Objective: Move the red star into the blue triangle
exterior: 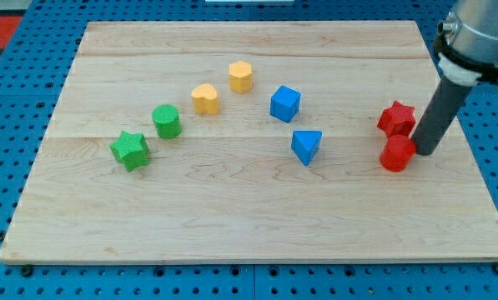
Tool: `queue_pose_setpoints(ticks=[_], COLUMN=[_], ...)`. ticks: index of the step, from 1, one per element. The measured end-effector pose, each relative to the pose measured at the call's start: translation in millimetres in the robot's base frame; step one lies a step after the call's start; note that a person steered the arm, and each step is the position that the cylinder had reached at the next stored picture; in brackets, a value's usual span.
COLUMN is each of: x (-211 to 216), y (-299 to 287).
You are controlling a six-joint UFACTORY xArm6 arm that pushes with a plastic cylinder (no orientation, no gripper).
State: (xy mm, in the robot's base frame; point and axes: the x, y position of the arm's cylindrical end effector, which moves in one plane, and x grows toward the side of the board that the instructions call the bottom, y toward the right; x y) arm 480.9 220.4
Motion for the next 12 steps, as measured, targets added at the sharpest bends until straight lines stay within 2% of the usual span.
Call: queue_pose_setpoints(ticks=[2, 3, 4, 5, 7, 8, 10, 11, 12], x=[41, 34, -9, -61, -76, -51, 40, 66, 51], y=[-19, 14, 66, 56, -9, -24, -42, -54, -48])
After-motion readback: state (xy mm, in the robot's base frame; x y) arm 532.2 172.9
